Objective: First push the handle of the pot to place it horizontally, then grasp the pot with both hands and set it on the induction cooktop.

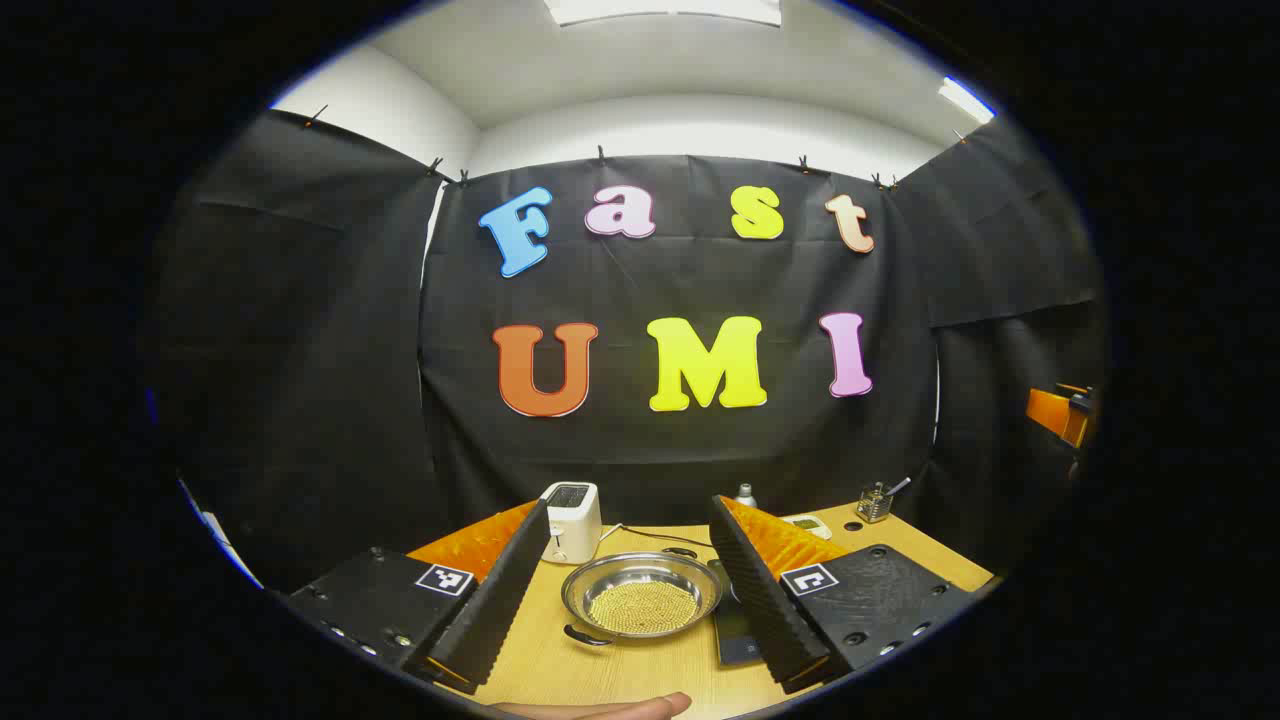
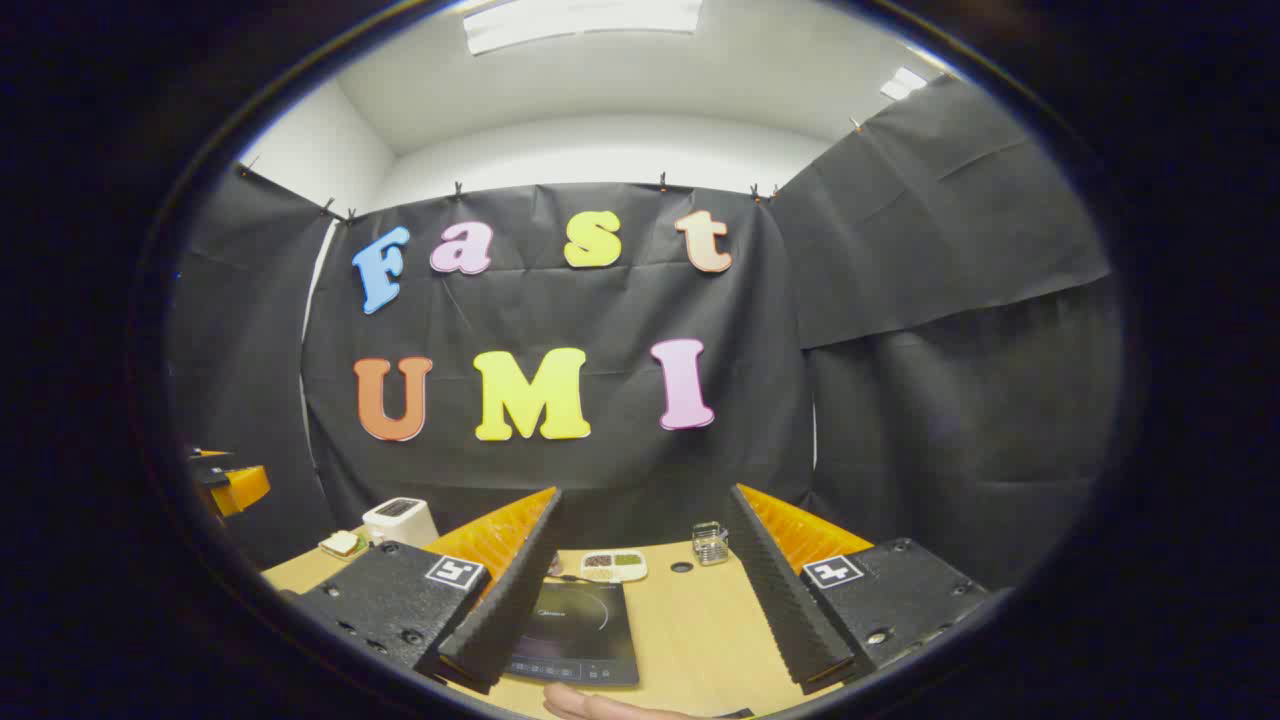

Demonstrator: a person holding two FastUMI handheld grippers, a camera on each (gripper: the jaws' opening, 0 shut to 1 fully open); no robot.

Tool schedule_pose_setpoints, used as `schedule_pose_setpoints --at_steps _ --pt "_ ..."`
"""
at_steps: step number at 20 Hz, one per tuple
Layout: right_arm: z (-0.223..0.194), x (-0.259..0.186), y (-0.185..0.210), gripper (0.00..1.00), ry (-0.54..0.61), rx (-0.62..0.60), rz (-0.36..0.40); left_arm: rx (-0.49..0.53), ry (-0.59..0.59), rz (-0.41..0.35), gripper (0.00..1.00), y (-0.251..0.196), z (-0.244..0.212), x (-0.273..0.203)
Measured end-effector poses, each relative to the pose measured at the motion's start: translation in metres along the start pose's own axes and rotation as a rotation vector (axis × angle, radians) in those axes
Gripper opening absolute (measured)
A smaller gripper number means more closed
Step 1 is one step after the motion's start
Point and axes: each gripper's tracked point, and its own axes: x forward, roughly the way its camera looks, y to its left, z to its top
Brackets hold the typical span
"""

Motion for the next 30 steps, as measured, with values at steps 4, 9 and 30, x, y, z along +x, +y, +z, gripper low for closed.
schedule_pose_setpoints --at_steps 4,9,30 --pt "-0.003 0.002 -0.003 0.99 0.008 0.003 0.001 0.015 0.001 -0.004 0.96 -0.003 -0.003 0.002" --pt "-0.003 0.003 -0.007 0.99 0.002 0.001 -0.003 0.018 -0.004 -0.006 0.95 -0.003 -0.005 0.002" --pt "-0.028 0.021 -0.001 0.99 0.045 -0.017 0.018 0.023 0.347 -0.079 0.26 -0.008 -0.131 0.065"
